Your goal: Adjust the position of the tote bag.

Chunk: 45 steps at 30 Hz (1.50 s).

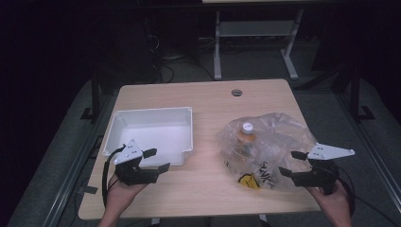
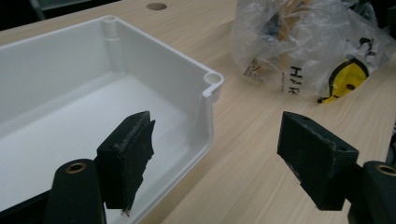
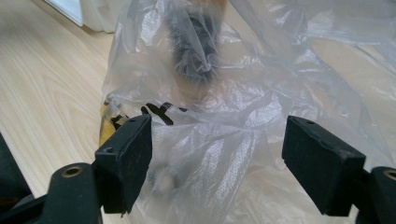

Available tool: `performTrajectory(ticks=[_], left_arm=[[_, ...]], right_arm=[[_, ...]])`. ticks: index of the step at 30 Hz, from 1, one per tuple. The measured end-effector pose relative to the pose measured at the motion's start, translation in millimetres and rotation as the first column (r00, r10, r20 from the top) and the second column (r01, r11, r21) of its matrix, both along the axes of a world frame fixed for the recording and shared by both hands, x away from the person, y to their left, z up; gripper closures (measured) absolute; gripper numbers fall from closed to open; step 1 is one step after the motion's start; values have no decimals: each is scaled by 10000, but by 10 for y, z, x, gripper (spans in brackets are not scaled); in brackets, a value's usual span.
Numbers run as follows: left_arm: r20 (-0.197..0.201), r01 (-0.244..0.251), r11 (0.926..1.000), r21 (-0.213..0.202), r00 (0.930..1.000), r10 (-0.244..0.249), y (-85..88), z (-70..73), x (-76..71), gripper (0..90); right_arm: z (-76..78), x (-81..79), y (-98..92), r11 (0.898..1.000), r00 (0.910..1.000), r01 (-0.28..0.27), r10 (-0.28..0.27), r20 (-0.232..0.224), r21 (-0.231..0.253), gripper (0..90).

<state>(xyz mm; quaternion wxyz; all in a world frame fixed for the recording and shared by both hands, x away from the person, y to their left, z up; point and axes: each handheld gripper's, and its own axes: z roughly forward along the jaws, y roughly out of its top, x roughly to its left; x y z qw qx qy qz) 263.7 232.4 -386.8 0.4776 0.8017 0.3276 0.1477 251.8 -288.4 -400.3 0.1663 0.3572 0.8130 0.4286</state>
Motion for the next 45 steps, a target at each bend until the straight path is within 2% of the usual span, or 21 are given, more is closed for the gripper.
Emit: performTrajectory(ticks=[3, 6, 10, 20, 35, 45], left_arm=[[100, 287, 9996, 40, 9995, -287, -100, 38, 43, 252], [80, 479, 9989, 27, 9988, -479, -148, 54, 74, 252], [24, 855, 9962, 142, 9963, -855, -265, 86, 125, 253], [-98, 1274, 9918, 63, 9918, -1273, -401, 140, 196, 255], [-63, 2159, 9760, 286, 9764, -2158, -793, 272, 347, 270], [-378, 2625, 9642, 384, 9646, -2611, -1002, 267, 480, 299]], right_arm=[[29, -16, -7, 9999, 10000, 31, -31, 10, 101, 238], [37, -21, -14, 9999, 10000, 2, -3, 94, 159, 240], [40, -40, -27, 9998, 10000, -75, 76, -12, 208, 240], [46, -46, -58, 9992, 9998, -185, 188, -75, 362, 240], [64, -48, -49, 9988, 9996, -286, 287, -33, 392, 240], [76, -43, -77, 9982, 9996, -298, 297, 16, 513, 240]])
